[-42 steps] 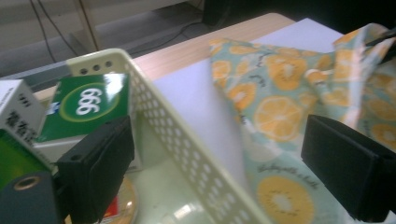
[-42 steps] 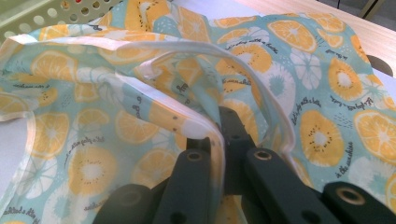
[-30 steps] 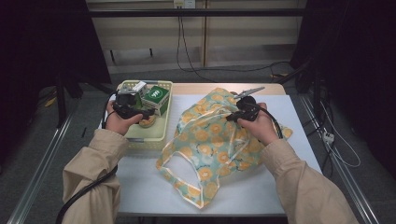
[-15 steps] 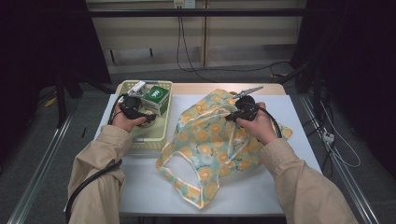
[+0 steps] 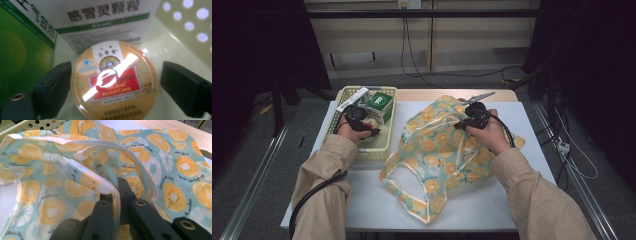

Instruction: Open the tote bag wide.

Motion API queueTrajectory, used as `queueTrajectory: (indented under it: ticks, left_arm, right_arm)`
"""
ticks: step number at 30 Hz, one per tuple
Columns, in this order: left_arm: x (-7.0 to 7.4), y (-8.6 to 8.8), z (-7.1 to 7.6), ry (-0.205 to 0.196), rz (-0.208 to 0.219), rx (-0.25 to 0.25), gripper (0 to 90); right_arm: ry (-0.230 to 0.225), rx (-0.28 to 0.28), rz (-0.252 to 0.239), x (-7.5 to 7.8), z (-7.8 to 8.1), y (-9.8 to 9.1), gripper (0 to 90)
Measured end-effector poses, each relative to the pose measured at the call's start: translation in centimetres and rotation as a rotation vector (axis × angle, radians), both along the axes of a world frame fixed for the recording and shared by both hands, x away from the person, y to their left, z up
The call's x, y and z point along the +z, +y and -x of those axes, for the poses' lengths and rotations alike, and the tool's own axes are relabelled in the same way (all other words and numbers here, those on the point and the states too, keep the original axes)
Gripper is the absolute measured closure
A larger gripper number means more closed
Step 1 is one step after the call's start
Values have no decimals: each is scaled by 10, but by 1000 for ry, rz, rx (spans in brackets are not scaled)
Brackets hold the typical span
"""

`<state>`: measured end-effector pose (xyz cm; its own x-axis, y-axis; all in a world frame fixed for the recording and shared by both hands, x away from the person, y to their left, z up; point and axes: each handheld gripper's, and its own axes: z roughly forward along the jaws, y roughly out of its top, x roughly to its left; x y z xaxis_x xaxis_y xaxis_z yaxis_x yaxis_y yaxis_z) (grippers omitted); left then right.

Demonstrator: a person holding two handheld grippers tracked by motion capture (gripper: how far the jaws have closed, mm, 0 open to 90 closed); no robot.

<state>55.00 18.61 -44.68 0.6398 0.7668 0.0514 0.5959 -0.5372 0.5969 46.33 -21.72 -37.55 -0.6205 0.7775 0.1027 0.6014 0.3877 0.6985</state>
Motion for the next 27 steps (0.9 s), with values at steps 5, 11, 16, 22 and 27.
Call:
queueTrajectory:
  ticks: [5, 11, 16, 22, 27]
  left_arm:
    - [2, -1, 0, 29, 15, 0, 205]
    - [21, 4, 0, -1, 94, 42, 207]
    - [50, 1, 5, -29, 158, 27, 208]
    - [79, -10, 14, -23, 238, -19, 208]
    - [102, -30, 33, -45, 277, -114, 208]
  right_arm:
    - [-6, 0, -3, 1, 1, -1, 899]
    - [-7, 1, -1, 0, 0, -1, 899]
    - [-2, -1, -5, 0, 0, 0, 899]
    - [12, -3, -24, -2, -2, 0, 899]
    - [21, -27, -37, 0, -5, -7, 899]
